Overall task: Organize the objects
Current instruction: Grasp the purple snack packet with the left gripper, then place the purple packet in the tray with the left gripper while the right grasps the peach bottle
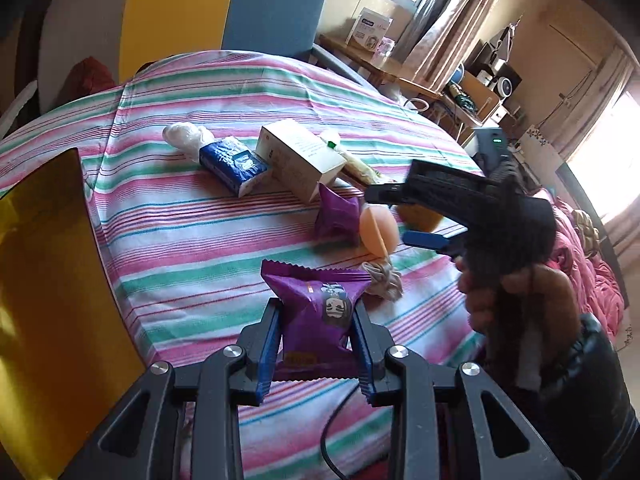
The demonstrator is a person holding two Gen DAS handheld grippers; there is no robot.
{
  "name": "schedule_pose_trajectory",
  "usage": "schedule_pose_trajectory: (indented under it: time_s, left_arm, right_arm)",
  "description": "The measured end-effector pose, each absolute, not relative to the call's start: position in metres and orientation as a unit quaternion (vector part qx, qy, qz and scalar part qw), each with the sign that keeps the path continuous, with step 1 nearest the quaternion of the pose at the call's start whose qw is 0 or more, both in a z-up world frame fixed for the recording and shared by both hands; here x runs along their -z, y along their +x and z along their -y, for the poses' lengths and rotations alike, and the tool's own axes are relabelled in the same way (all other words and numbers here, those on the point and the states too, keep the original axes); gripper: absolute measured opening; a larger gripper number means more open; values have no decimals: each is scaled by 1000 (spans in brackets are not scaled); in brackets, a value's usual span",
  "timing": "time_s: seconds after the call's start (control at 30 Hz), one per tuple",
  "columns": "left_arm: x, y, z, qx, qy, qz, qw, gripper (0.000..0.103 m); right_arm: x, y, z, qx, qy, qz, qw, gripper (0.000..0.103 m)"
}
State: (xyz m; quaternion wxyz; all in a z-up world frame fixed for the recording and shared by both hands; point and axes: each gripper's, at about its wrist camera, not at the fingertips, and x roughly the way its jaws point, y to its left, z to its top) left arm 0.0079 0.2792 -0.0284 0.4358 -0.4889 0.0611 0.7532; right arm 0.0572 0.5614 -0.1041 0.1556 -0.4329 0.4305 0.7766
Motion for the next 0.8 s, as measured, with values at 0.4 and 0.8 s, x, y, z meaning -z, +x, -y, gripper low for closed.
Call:
schedule_pose_trajectory:
  time_s: [0.4,0.8]
  left_arm:
    - [0,7,-221,-768,-468,-24,436,33]
    - [12,-63,-62,-836,-484,26,258,33]
  right_arm:
    - [109,40,-545,-789,-476,-368,129,59]
    - [94,48,-541,-809,-464,-325,155,55]
